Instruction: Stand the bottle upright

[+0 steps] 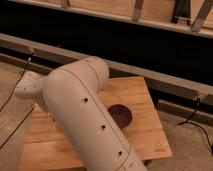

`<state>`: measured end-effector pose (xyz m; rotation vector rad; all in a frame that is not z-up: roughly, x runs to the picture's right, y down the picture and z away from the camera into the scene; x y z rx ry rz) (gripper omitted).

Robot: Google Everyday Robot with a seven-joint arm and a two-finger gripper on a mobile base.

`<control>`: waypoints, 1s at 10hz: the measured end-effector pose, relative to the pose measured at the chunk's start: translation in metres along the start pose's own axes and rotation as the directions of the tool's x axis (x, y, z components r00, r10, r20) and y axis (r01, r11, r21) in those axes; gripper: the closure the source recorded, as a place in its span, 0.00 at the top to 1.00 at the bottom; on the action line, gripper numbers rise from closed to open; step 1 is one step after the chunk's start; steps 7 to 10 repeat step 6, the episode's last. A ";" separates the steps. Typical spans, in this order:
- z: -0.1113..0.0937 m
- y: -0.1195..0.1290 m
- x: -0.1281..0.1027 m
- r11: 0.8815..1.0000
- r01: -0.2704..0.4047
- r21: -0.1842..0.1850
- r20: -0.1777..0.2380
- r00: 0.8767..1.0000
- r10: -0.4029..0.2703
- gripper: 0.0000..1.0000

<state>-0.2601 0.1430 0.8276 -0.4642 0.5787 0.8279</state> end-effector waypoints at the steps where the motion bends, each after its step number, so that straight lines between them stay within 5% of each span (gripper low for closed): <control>1: 0.003 0.006 -0.001 1.000 0.008 -0.001 -0.006 1.000 -0.008 0.78; 6: 0.033 0.007 -0.015 1.000 -0.015 0.001 -0.038 0.999 0.015 0.78; 10: 0.033 0.007 -0.015 1.000 -0.015 0.001 -0.038 0.999 0.015 0.78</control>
